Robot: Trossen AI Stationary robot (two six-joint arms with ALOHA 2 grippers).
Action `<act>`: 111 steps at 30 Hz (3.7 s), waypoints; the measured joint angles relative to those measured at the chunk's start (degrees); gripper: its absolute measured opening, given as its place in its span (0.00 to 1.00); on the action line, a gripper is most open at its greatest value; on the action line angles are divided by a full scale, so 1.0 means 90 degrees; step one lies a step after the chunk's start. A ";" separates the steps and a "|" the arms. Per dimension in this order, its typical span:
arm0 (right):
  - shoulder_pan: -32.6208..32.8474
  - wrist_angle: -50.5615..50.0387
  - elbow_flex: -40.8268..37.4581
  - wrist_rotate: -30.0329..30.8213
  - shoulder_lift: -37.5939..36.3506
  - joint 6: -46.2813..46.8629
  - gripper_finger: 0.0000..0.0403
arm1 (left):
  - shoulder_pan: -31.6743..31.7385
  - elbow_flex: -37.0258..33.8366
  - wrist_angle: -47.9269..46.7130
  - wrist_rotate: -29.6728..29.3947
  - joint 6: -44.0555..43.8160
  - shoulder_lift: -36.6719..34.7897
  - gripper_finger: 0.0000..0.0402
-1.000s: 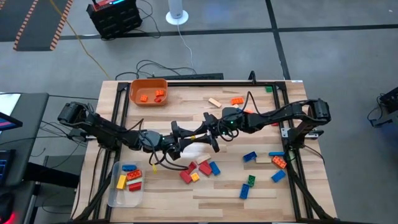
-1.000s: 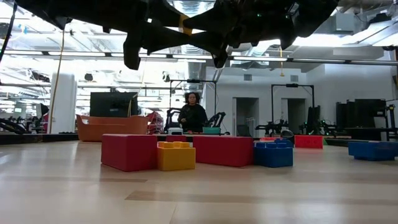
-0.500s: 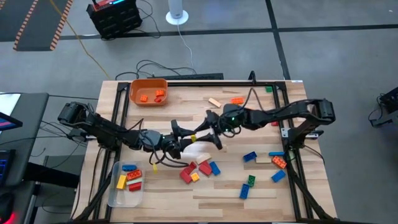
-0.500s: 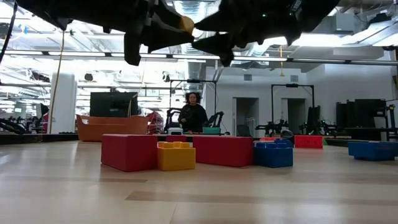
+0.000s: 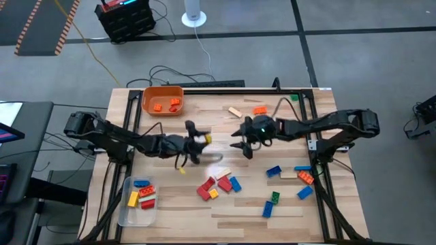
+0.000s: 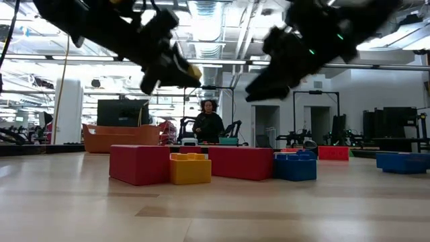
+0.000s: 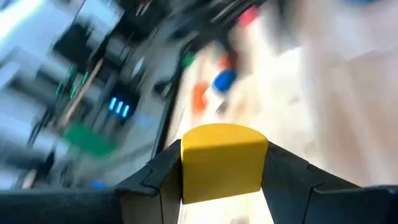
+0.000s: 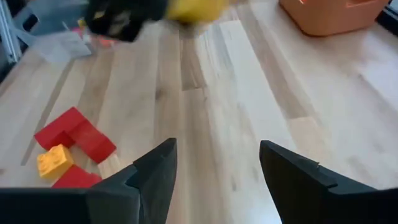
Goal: Sort blocks by size
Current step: Put the small yellow block into the orange bin, then put the large blue game piece into the transparent bin
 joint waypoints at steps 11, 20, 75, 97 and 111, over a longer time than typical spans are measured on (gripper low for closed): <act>0.0644 0.1991 -0.1162 0.0583 0.0352 0.0381 0.64 | 0.2621 0.0167 -0.1173 -0.1224 -0.2077 -0.0002 0.42; 0.0652 0.1976 -0.1157 0.0585 0.0341 0.0248 0.64 | 0.4060 0.0719 -0.4147 -0.0439 -0.4664 -0.0002 0.45; 0.3344 -0.7532 0.1521 0.1453 0.1474 -0.0155 0.65 | -0.0851 0.1280 -0.4862 0.0330 -0.6130 -0.0707 0.63; 0.2818 -0.5544 0.1716 0.1667 0.0726 -0.0412 0.39 | -0.0944 0.1067 -0.3992 0.0284 -0.5415 -0.0367 0.63; 0.2396 0.0533 0.0808 0.1702 -0.0039 -0.1625 0.42 | -0.1196 0.0699 0.0286 0.0280 -0.3497 0.1253 0.63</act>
